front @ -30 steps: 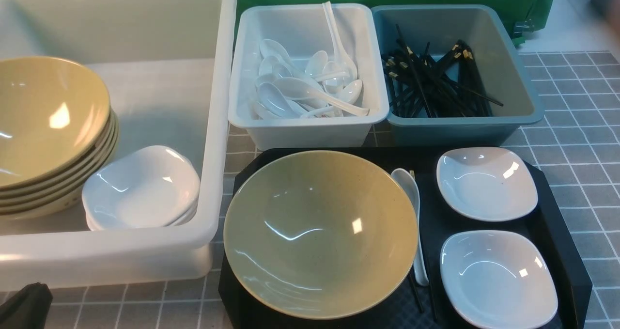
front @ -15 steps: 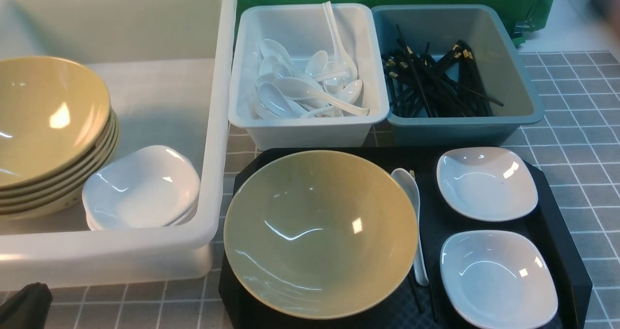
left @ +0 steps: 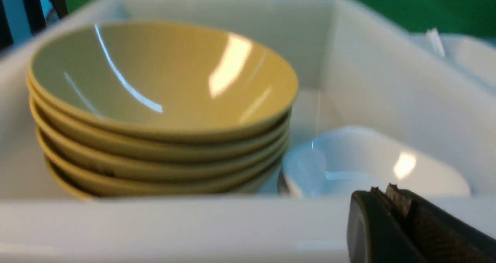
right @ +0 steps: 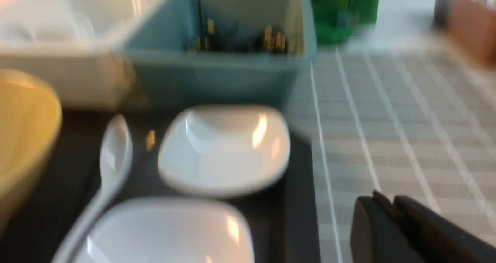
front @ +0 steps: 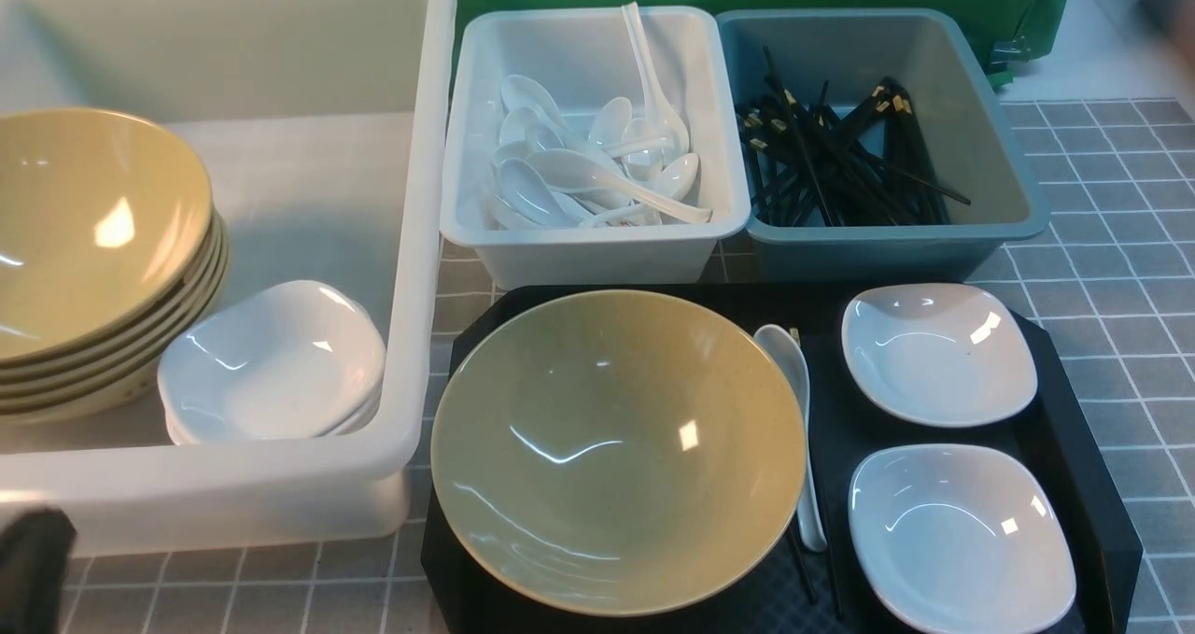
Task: On grey table put chopsticks spoon bowls plates into blue grey white boxes.
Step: 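Grasp the large bowl on the tray by its rim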
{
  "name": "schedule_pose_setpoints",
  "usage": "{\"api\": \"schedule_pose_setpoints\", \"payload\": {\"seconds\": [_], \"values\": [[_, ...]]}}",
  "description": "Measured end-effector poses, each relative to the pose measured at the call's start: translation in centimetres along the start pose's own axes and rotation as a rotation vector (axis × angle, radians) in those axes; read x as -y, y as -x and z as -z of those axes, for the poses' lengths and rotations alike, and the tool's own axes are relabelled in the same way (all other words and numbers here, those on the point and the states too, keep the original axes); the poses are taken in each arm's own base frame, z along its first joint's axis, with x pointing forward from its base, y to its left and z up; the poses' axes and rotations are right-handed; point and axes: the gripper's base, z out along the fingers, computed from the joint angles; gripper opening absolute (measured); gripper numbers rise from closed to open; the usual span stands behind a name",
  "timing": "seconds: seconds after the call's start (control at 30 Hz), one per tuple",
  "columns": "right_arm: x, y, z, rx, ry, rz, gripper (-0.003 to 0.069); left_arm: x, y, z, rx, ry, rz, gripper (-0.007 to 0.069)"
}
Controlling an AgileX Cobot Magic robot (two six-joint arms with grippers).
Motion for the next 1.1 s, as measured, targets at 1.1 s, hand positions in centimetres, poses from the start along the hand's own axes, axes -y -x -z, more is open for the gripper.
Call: {"api": "schedule_pose_setpoints", "payload": {"seconds": [1.1], "values": [[-0.5,12.9,-0.6,0.071,0.006,-0.104,0.0108,1.7,20.2,-4.4,-0.047,-0.067,0.045,-0.0008]]}}
